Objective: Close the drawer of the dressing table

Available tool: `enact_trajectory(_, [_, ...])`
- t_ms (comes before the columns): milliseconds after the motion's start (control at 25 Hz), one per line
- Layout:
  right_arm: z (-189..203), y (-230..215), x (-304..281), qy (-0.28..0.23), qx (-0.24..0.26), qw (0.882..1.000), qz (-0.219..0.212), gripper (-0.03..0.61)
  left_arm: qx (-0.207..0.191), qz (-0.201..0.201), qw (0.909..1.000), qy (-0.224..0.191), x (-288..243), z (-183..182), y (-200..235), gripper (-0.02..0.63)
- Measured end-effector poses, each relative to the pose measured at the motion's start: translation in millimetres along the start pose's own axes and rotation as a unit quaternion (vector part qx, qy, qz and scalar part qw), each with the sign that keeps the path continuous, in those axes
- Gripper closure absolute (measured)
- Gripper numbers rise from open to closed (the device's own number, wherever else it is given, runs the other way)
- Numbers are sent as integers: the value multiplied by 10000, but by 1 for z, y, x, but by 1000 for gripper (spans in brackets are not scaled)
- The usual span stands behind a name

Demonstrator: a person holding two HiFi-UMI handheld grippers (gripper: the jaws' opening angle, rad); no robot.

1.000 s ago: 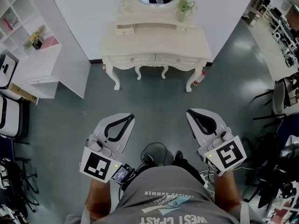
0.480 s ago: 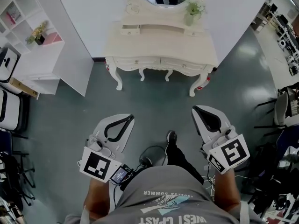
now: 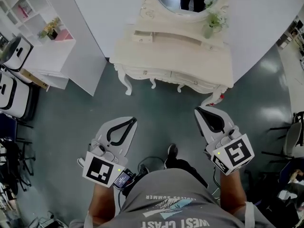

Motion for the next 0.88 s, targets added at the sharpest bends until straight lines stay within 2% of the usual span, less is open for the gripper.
enact_trajectory(400, [8, -78, -36, -128, -26, 9987, -493, 577, 218, -416, 9984, 327, -74, -8, 12, 611])
enact_trajectory(560, [13, -106, -43, -205, -85, 9981, -580, 577, 170, -490, 9978, 412, -100, -17, 14, 611])
enact_trajectory(760, [20, -128, -49, -245, -195, 9976, -616, 577, -181, -429, 9980, 429, -122, -30, 17, 611])
enact_trajectory(880, [22, -133, -54, -226, -227, 9975, -623, 577, -137, -435, 9978, 483, -129, -29, 23, 612])
Point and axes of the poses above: the fingertips, and each gripper's own axes: x backward along the fingers, y to its left, z out of its underside, the point moved 4 cm from there along x, backward along the fingers, and after that the axes turned 8 degrees about z, right-handed, at the moved point
